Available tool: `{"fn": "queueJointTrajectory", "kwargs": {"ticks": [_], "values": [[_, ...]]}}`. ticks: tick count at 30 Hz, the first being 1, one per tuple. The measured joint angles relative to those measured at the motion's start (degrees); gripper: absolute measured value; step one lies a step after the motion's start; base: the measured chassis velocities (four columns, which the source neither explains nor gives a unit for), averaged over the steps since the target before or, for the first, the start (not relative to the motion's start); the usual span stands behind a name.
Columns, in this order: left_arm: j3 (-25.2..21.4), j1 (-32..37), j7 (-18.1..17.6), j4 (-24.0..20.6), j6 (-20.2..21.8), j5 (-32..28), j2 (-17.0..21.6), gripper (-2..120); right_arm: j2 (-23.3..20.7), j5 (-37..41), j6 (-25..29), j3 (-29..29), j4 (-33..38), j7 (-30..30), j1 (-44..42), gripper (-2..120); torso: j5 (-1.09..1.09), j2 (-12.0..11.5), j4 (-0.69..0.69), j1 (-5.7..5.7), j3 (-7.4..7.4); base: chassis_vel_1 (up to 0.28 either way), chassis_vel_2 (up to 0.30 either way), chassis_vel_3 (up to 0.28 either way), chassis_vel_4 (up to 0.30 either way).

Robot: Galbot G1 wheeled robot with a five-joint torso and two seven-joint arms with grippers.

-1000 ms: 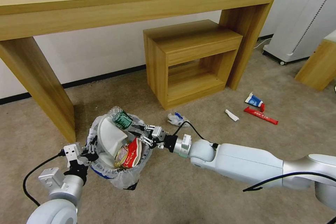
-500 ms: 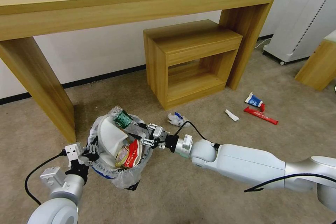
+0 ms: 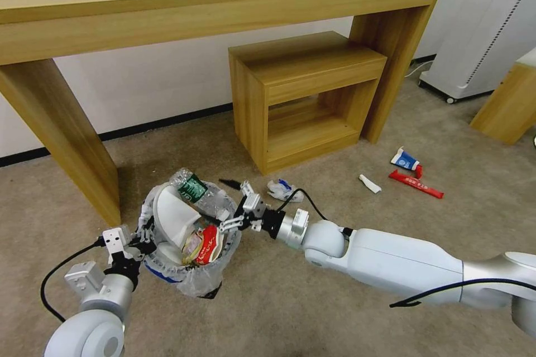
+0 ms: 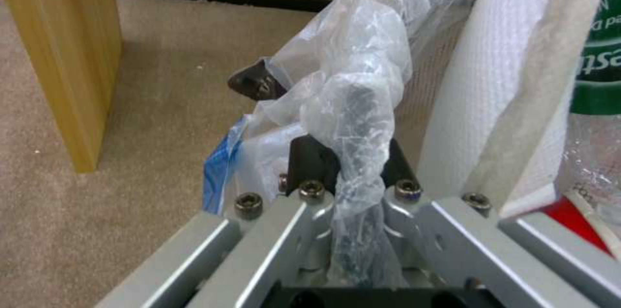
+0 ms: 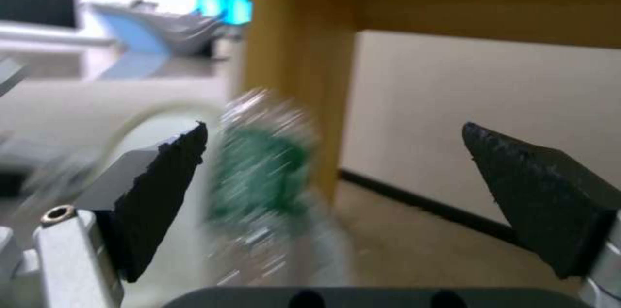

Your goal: Pick up the trash bin and place the garbage on the floor into it.

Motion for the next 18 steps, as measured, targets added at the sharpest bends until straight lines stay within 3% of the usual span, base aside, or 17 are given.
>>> {"fn": "queueJointTrajectory", "kwargs": {"ticks": [6, 18], "values": [[0.05, 0.2, 0.11, 0.46, 0.01, 0.02, 0.61, 2, -3.49, 3.26, -3.65, 8.31, 1.73, 7.42, -5.07, 100, 0.0, 0.0, -0.01, 0.0, 0.0, 0.0, 0.0, 0.0, 0.0], [0.66, -0.15, 0.37, 1.04, 0.0, 0.01, 1.5, 2, -9.23, -0.5, -3.12, 27.9, 2.97, 10.14, -20.17, 100, 0.02, 0.0, -0.02, 0.0, 0.0, 0.0, 0.0, 0.0, 0.0]]}}
